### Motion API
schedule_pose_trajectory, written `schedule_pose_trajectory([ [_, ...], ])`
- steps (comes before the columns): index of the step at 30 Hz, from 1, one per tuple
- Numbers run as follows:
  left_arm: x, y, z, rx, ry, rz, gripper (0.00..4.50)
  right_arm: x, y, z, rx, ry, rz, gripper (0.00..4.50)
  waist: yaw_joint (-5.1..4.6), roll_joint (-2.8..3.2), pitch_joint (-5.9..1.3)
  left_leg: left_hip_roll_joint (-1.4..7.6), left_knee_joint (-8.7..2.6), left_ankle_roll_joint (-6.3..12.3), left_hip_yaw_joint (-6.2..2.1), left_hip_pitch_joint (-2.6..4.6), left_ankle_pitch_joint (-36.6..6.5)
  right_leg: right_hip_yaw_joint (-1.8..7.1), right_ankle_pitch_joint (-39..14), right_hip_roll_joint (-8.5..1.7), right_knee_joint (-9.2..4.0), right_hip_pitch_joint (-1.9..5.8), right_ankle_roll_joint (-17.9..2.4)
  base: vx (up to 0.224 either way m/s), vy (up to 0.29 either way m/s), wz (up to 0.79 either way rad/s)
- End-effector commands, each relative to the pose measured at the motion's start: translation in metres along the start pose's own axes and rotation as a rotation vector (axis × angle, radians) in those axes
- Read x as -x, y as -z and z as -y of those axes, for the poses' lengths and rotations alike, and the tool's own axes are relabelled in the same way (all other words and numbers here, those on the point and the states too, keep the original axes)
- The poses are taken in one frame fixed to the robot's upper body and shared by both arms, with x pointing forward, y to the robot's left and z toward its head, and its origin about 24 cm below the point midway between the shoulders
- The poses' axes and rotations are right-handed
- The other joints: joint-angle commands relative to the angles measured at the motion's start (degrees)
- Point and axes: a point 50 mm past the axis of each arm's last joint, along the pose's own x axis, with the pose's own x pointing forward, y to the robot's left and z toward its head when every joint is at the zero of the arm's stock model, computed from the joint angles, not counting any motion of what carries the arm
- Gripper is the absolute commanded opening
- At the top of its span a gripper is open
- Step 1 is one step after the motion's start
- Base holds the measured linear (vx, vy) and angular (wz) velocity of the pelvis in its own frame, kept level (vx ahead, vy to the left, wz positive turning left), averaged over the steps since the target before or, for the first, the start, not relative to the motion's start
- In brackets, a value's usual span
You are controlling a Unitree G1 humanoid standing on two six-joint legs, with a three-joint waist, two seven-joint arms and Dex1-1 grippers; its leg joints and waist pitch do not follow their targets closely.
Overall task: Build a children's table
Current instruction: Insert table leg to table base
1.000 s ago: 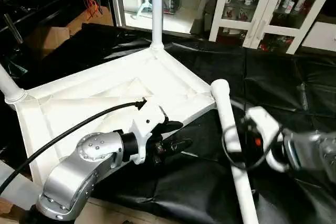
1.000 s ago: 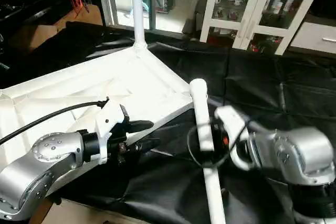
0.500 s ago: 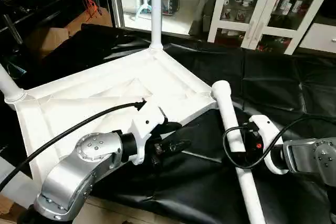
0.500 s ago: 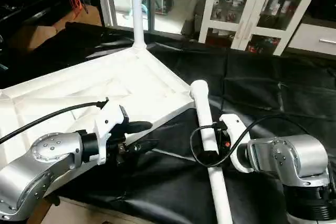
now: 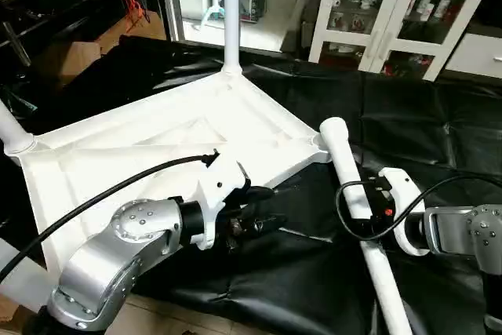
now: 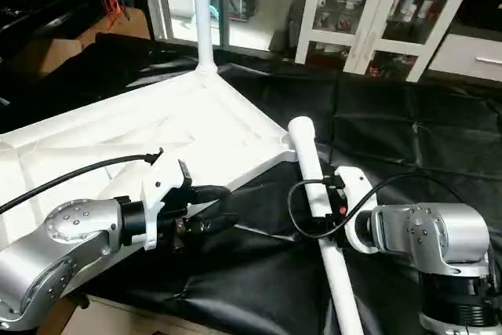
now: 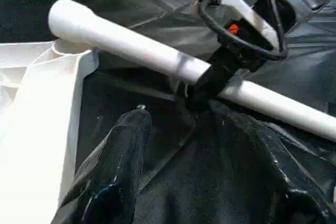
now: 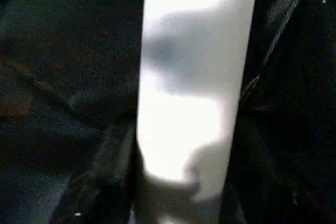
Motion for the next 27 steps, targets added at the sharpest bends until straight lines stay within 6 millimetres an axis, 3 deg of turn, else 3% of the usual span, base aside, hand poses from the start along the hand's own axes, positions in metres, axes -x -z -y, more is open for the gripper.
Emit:
schedule_pose_trajectory([
  [1,0.001,-0.003,0.005,-0.012,0.034,0.006,2.61,0.004,-0.008,0.003,-0.009,0.022,0.041,2.15,0.01,-0.41,-2.71,2.43,-4.42,-3.09,-0.76,1.34,-4.5,2.54,-1.4,-3.71,-4.75,1.62,-11.0,0.0,0.0,0.0],
  [7,0.001,-0.002,0.001,-0.018,0.006,0.002,2.61,0.004,-0.009,0.005,-0.031,0.028,0.058,1.63,-0.03,-0.41,-2.71,2.41,-4.42,-3.29,-0.71,1.39,-4.6,2.56,-1.3,-3.63,-4.8,1.6,-10.7,0.0,0.0,0.0],
  [14,0.002,-0.004,-0.012,-0.028,-0.102,0.019,2.61,0.007,-0.013,0.014,-0.058,0.053,0.106,1.57,0.03,-0.5,-2.72,2.39,-4.39,-3.05,-0.69,1.33,-5.0,2.62,-2.0,-3.68,-4.89,1.65,-10.5,0.0,0.0,0.0],
  [17,0.001,-0.006,-0.015,-0.038,-0.122,0.035,2.61,0.01,-0.019,0.017,-0.056,0.065,0.155,1.57,0.01,-0.08,-2.82,2.34,-4.34,-3.09,-0.75,1.28,-4.5,2.55,-0.7,-3.6,-4.79,1.68,-10.6,0.0,0.0,0.0],
  [21,-0.002,-0.025,-0.029,0.09,-0.221,0.213,2.61,0.026,-0.053,0.02,-0.031,0.05,0.457,1.57,-0.07,-0.36,-2.94,2.39,-4.16,-2.81,-0.57,1.15,-4.4,2.6,0.9,-3.8,-4.67,1.91,-11.8,0.0,0.0,0.0],
  [23,-0.002,-0.032,-0.033,0.168,-0.234,0.294,2.89,0.034,-0.066,0.018,-0.013,0.021,0.587,1.57,0.04,-0.19,-2.93,2.32,-3.98,-2.67,-0.45,1.17,-5.4,2.61,0.3,-3.89,-4.73,1.92,-13.0,0.0,0.0,0.0],
  [24,-0.002,-0.034,-0.035,0.186,-0.242,0.31,2.95,0.036,-0.069,0.016,-0.006,0.0,0.618,1.57,0.08,-0.27,-2.95,2.33,-3.98,-2.24,-0.47,1.18,-5.3,2.61,0.2,-3.82,-4.86,1.89,-13.0,0.0,0.0,0.0],
  [25,-0.005,-0.043,-0.045,0.307,-0.283,0.412,2.99,0.053,-0.089,0.006,-0.002,-0.089,0.806,1.57,0.02,-0.18,-2.97,2.19,-3.89,-1.46,-0.43,0.94,-4.8,2.62,1.0,-3.71,-4.61,2.04,-12.9,0.0,0.0,0.0],
  [26,-0.006,-0.045,-0.047,0.337,-0.29,0.435,2.99,0.058,-0.094,0.004,-0.007,-0.103,0.847,1.57,-0.04,-0.31,-3.06,2.03,-3.66,-0.85,-0.29,1.04,-4.7,2.62,1.8,-3.6,-4.71,1.86,-13.6,0.0,0.0,0.0],
  [27,-0.011,-0.05,-0.046,0.369,-0.26,0.474,3.21,0.068,-0.105,0.0,-0.067,-0.149,0.952,1.57,0.08,-0.26,-3.21,2.01,-3.69,0.2,-0.48,0.9,-3.1,2.54,3.0,-3.55,-4.52,2.17,-13.6,0.0,0.0,0.0],
])
